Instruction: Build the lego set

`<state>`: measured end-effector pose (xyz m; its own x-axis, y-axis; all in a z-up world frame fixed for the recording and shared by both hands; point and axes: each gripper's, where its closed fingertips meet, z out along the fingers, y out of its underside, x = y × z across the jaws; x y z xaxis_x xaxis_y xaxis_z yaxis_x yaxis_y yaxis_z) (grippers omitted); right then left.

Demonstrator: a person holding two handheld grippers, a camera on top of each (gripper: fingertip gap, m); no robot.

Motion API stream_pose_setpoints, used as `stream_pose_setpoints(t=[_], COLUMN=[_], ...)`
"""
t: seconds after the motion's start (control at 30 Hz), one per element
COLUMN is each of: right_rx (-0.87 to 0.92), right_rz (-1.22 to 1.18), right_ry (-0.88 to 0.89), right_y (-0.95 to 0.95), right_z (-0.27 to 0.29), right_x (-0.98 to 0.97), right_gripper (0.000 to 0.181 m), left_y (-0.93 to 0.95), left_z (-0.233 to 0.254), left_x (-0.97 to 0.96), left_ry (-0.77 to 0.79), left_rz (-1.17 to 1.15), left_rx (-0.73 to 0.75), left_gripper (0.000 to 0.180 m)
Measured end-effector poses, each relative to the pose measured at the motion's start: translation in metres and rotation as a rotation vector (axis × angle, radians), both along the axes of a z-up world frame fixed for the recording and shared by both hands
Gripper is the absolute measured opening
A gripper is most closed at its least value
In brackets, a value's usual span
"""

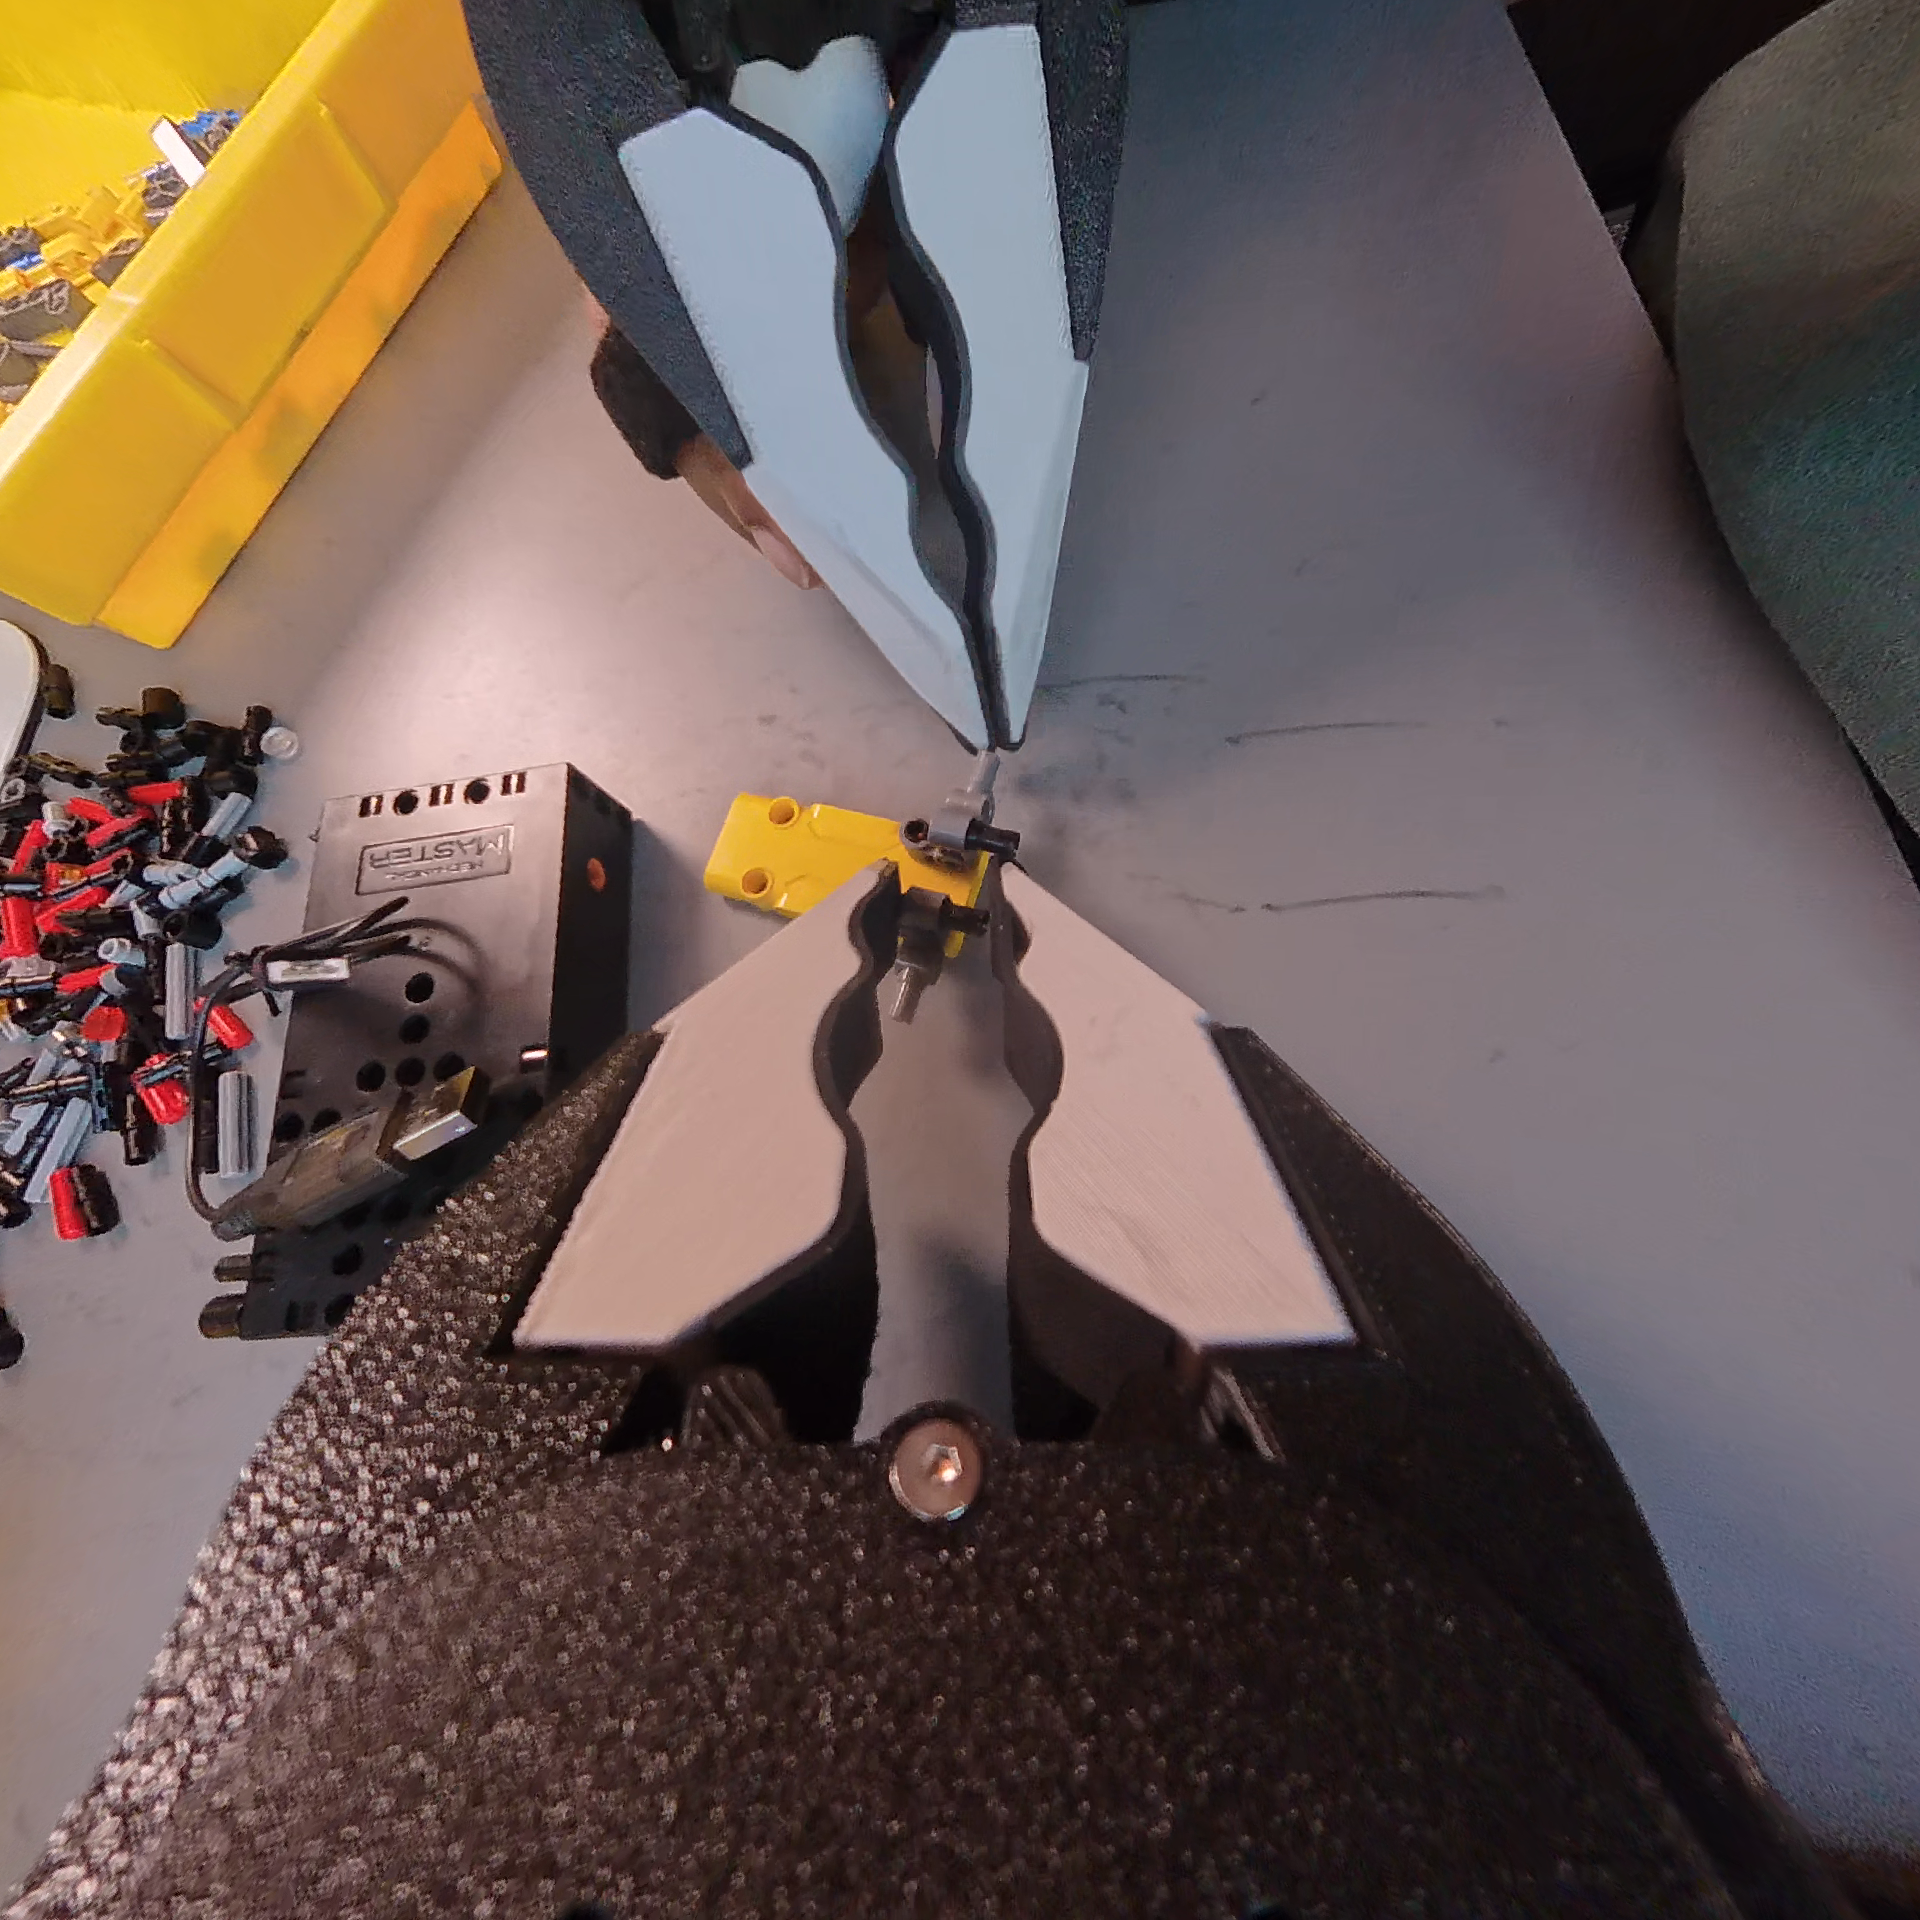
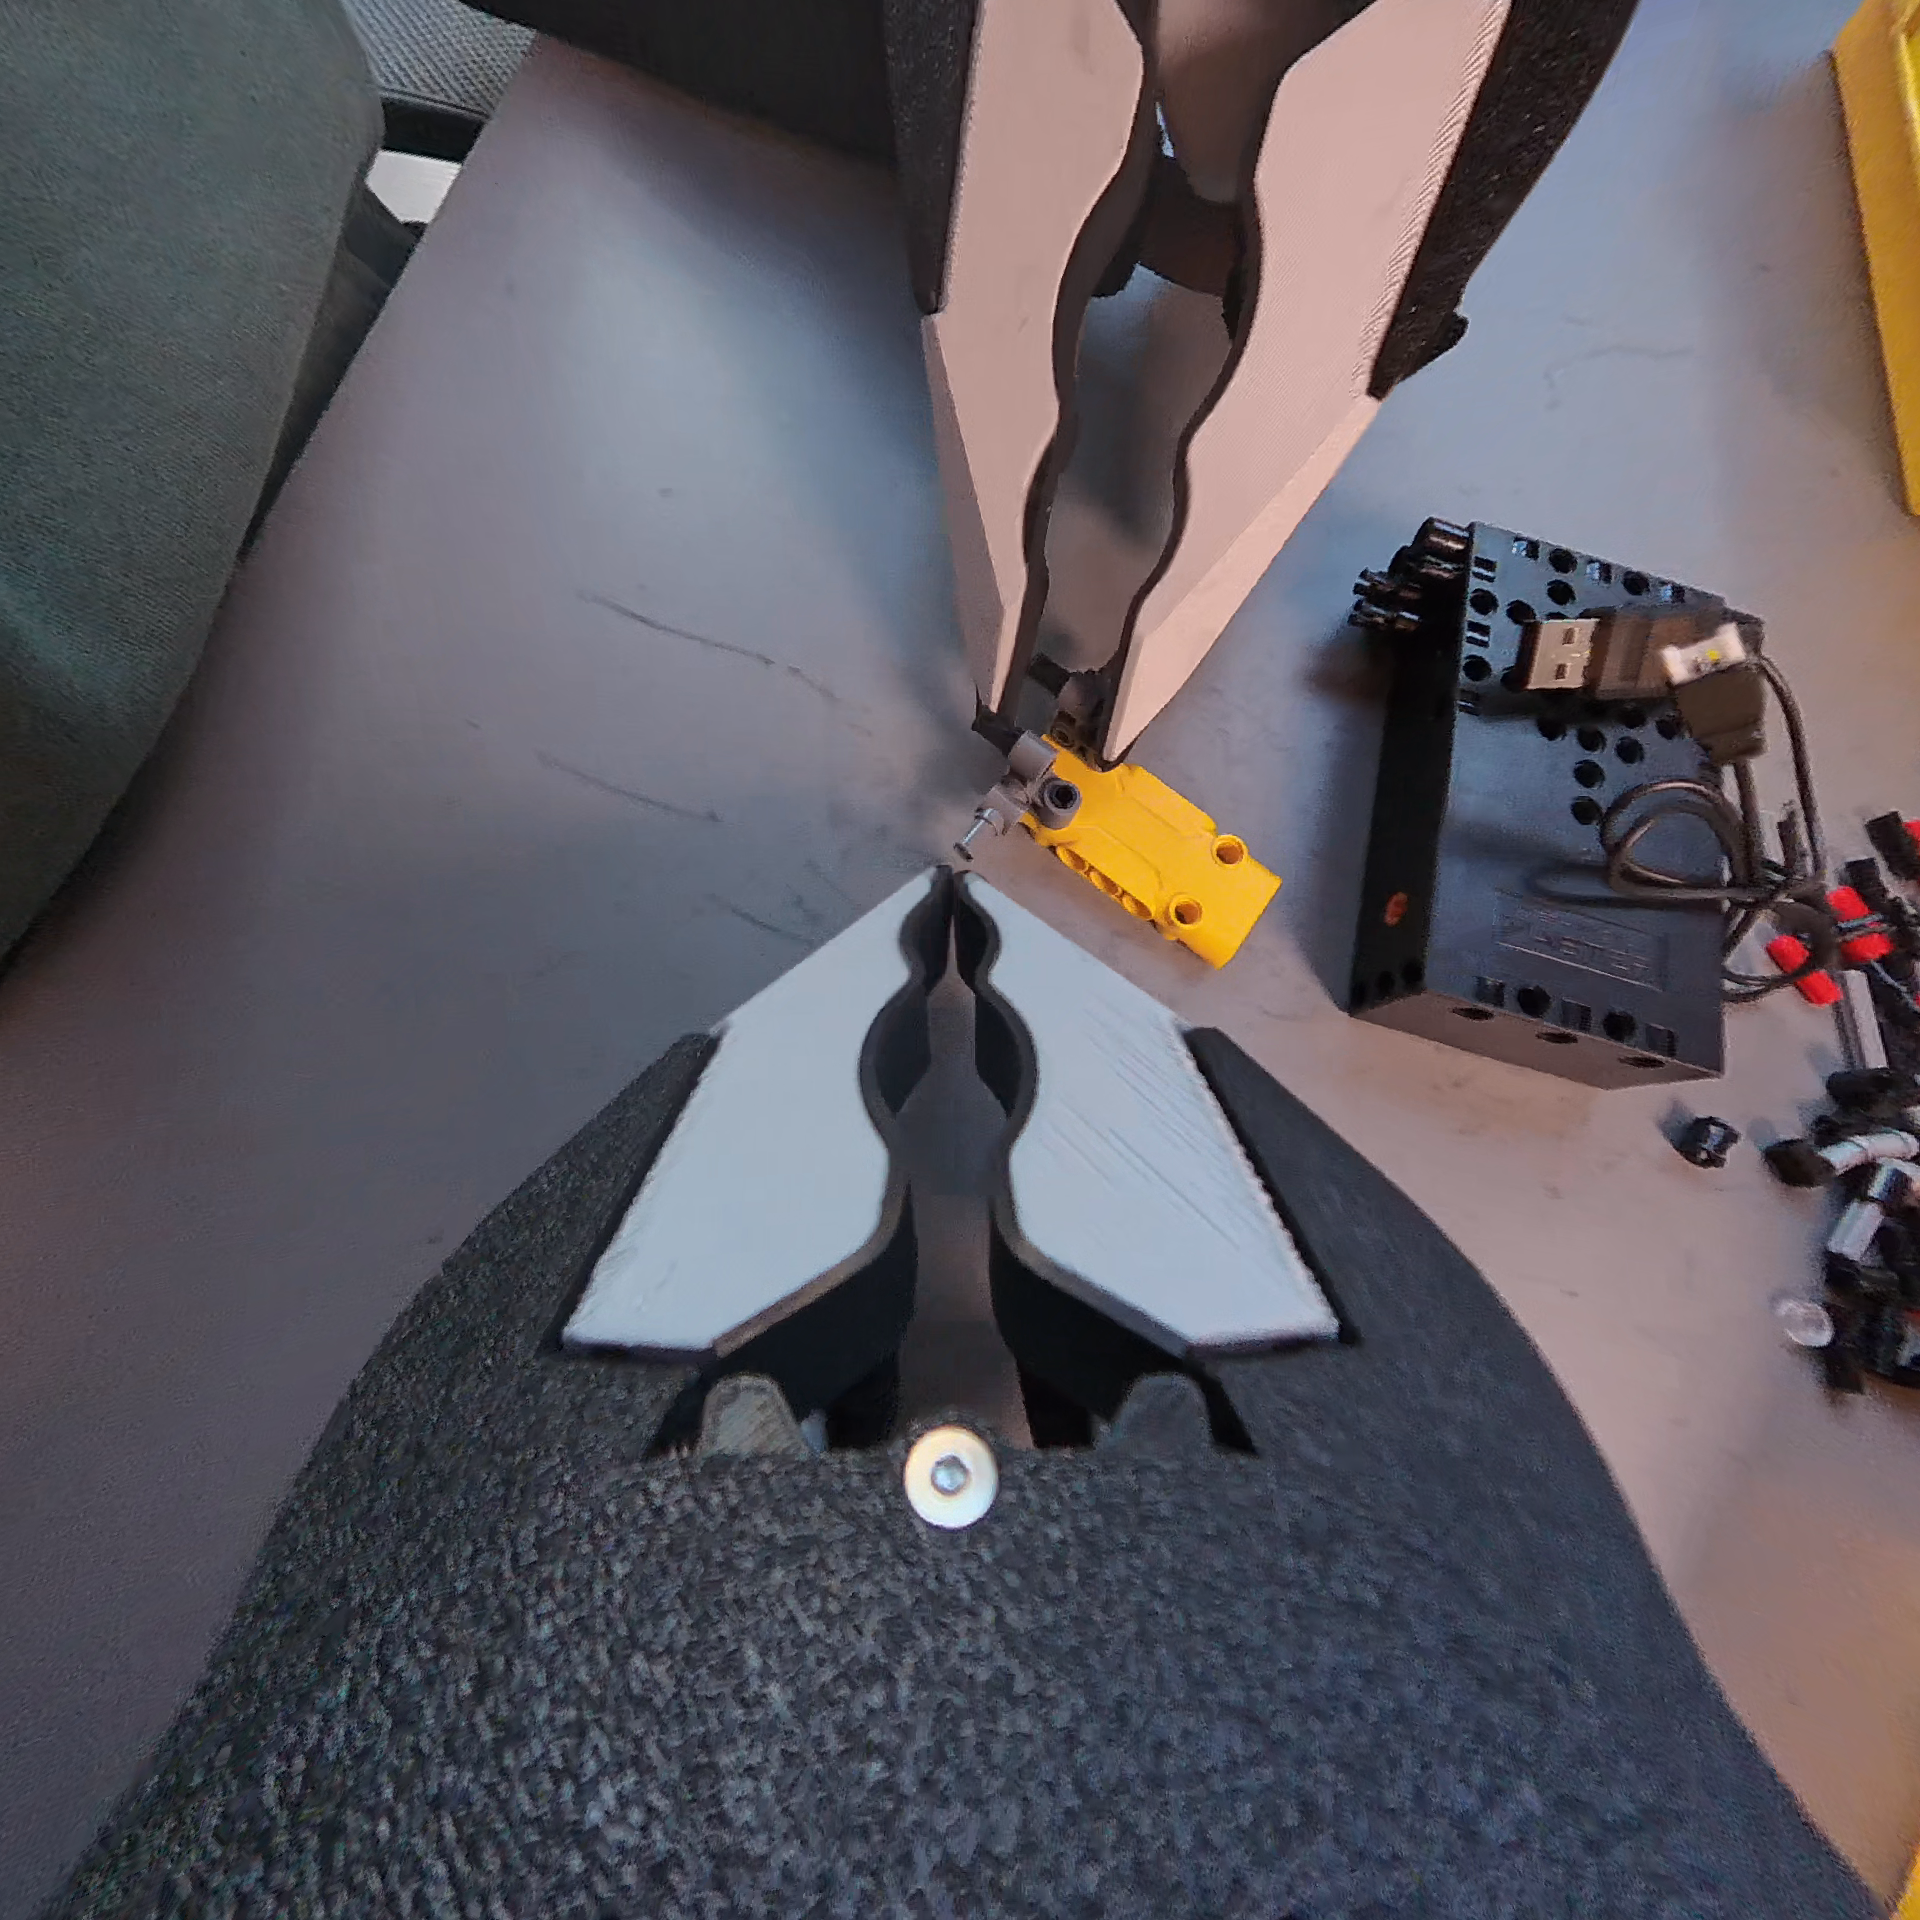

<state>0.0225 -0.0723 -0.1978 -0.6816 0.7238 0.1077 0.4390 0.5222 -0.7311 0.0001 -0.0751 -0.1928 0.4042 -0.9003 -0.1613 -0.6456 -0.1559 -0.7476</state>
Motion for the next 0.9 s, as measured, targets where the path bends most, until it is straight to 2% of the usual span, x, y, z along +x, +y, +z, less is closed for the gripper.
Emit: stream_pose_setpoints(t=[0.4, 0.57, 0.9], right_rx=[-0.018, -0.085, -0.046], right_rz=[-0.04, -0.053, -0.016], right_ry=[-0.017, -0.048, -0.03], right_y=[0.01, 0.011, 0.002], right_z=[0.0, 0.003, 0.001], right_x=[-0.002, -0.009, -0.005], right_gripper=[0.004, 0.004, 0.018], left_y=[0.002, 0.003, 0.006], left_z=[0.0, -0.004, -0.004], left_x=[0.0, -0.001, -0.004], left_ry=[0.004, 0.03, 0.029], left_rz=[0.012, 0.016, 0.026], left_rx=[0.009, 0.01, 0.008], left_gripper=[0.016, 0.017, 0.016])
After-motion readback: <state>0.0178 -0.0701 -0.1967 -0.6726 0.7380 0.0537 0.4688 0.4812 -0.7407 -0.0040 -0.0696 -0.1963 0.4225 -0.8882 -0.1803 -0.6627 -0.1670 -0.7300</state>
